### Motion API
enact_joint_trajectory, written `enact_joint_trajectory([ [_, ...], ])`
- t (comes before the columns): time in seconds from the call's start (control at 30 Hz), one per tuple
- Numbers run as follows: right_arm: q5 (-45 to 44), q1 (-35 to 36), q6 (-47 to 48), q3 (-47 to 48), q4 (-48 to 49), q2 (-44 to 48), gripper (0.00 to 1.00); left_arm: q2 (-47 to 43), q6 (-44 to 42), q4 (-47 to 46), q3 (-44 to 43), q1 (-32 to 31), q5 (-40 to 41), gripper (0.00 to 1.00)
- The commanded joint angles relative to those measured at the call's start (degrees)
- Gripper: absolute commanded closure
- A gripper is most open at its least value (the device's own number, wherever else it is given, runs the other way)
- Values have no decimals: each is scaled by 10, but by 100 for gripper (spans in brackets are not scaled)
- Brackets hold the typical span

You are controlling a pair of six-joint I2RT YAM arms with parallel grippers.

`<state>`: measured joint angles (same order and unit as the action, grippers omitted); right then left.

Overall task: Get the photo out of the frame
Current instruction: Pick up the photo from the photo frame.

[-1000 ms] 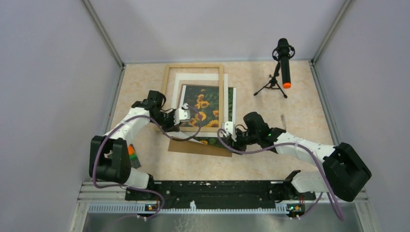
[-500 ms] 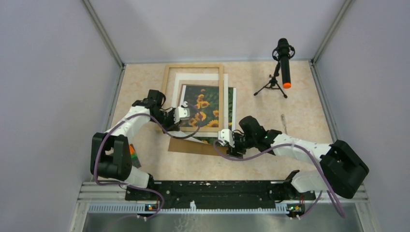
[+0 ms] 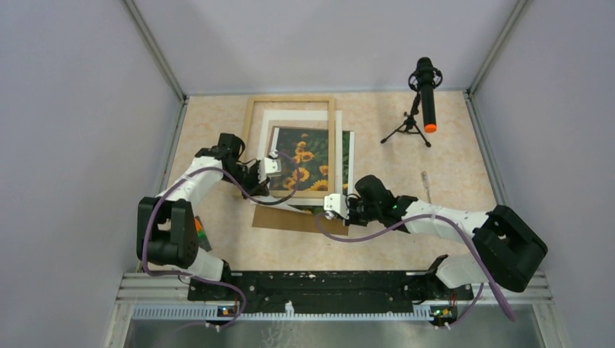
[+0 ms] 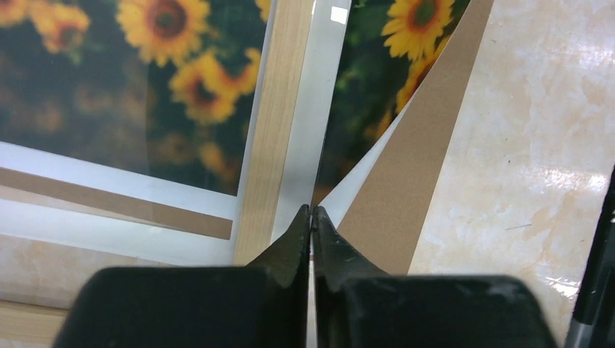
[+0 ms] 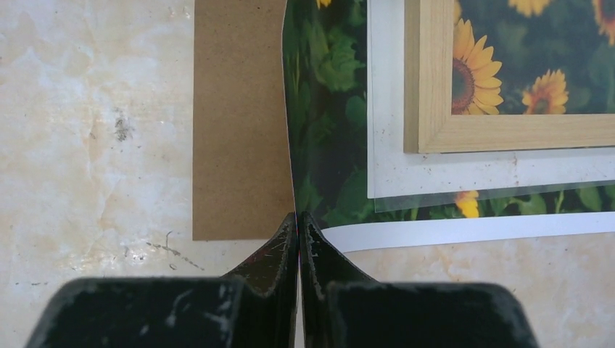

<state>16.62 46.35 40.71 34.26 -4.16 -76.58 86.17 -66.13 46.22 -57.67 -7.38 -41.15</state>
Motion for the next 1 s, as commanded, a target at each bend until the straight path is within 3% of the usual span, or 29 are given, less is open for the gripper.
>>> enact_joint_trajectory([
  [0.0, 17, 5, -1, 15, 20, 31, 100, -23, -52, 51, -26, 5, -61, 81],
  [0.03, 26, 5, -4, 16, 23, 43, 100, -31, -71, 65, -25, 5, -75, 57],
  [0.13, 41, 5, -16, 23, 24, 66, 100, -56, -96, 81, -12, 0, -109, 22],
  [0.17, 41, 5, -22, 28, 18, 68, 100, -61, -97, 84, -10, -6, -113, 15],
  [0.27, 41, 5, -44, 43, 2, 65, 100, -72, -87, 92, -4, -35, -118, 7],
  [0.43, 34, 5, -71, 47, 5, 69, 100, -115, -13, 8, 43, -96, -110, 8],
  [0.6, 22, 4, -101, 57, 6, 80, 100, -130, 51, -35, 81, -141, -101, 17],
  [0.97, 23, 5, -123, 35, 19, 137, 100, -154, 149, -176, 158, -164, -50, 54],
])
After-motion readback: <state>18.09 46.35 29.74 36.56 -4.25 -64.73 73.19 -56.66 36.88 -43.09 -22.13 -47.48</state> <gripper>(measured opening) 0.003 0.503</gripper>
